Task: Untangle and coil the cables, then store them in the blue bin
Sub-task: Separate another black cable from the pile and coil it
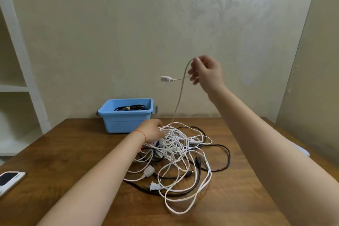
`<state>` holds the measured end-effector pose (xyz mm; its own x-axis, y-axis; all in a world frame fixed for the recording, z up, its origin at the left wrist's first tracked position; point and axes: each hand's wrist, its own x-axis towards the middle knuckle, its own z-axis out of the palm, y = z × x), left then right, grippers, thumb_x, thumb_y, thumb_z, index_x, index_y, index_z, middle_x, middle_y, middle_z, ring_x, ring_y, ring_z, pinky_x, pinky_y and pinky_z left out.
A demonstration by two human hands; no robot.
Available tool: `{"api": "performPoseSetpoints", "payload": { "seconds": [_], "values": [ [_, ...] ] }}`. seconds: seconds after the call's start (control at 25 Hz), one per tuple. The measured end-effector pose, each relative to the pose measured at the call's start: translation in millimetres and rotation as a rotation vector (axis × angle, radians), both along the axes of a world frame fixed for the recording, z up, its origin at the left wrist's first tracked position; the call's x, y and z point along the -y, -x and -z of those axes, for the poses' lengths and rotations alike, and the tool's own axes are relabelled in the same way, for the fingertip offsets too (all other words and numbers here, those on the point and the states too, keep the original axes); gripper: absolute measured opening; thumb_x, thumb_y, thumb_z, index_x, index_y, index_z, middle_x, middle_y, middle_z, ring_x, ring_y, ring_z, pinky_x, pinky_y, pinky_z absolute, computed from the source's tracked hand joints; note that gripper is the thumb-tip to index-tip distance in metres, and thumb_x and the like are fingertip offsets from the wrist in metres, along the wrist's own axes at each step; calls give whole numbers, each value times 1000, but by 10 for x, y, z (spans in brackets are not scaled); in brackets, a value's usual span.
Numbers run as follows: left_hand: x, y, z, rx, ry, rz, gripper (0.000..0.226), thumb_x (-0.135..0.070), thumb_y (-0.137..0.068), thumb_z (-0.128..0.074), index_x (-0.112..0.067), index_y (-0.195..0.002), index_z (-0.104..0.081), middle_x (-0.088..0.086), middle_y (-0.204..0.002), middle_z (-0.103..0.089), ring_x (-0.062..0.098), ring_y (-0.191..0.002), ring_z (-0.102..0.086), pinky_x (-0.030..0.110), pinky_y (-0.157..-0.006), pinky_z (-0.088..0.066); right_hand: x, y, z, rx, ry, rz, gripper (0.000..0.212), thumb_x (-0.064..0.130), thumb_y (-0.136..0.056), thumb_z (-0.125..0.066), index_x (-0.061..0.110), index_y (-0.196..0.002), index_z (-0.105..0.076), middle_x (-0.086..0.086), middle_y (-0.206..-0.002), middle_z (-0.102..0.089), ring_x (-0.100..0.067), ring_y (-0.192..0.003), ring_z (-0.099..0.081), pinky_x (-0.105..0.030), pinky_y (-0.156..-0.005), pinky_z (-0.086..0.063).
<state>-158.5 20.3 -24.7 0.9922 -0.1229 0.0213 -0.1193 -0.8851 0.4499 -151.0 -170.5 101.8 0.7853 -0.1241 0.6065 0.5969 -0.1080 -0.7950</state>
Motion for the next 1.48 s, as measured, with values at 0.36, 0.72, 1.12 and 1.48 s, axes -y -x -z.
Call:
{"api": "performPoseSetpoints", "payload": {
  "seconds": [0.36, 0.72, 1.12, 1.48],
  "values": [
    [577, 41, -213, 111, 643, 130, 12, -19, -94, -63, -11, -88, -69, -1, -62, -62, 12, -60, -57, 23, -66, -46, 227, -72, 433, -310, 271, 104, 24, 9, -96, -46, 14, -74, -57, -5, -63, -55, -21, -52, -51, -30, -54, -45],
    [-283, -325, 46, 223, -89, -113, 16, -35, -98, -57, -26, -106, -67, 5, -123, -65, 25, -113, -58, 39, -93, -48, 1216, -362, 1332, -585, 294, 532, 23, 16, -94, -48, 3, -81, -62, -12, -70, -53, -30, -70, -51, -35, -64, -42],
    [-459, -256, 112, 37, 285, -253, 21, -16, -96, -58, -5, -85, -72, 5, -66, -63, 18, -54, -54, 28, -57, -50, 382, -358, 1235, -493, 598, 308, 38, 11, -93, -50, 6, -129, -63, -11, -129, -64, -28, -119, -58, -31, -96, -44],
    [107, 33, -614, 191, 1095, 162, 26, 0, -100, -40, -10, -95, -63, 8, -79, -66, 14, -68, -66, 22, -66, -53, -501, 68, 1073, -279, 578, -255, 25, 36, -96, -60, 13, -89, -67, 1, -73, -70, -15, -62, -66, -28, -57, -51]
  ]
}}
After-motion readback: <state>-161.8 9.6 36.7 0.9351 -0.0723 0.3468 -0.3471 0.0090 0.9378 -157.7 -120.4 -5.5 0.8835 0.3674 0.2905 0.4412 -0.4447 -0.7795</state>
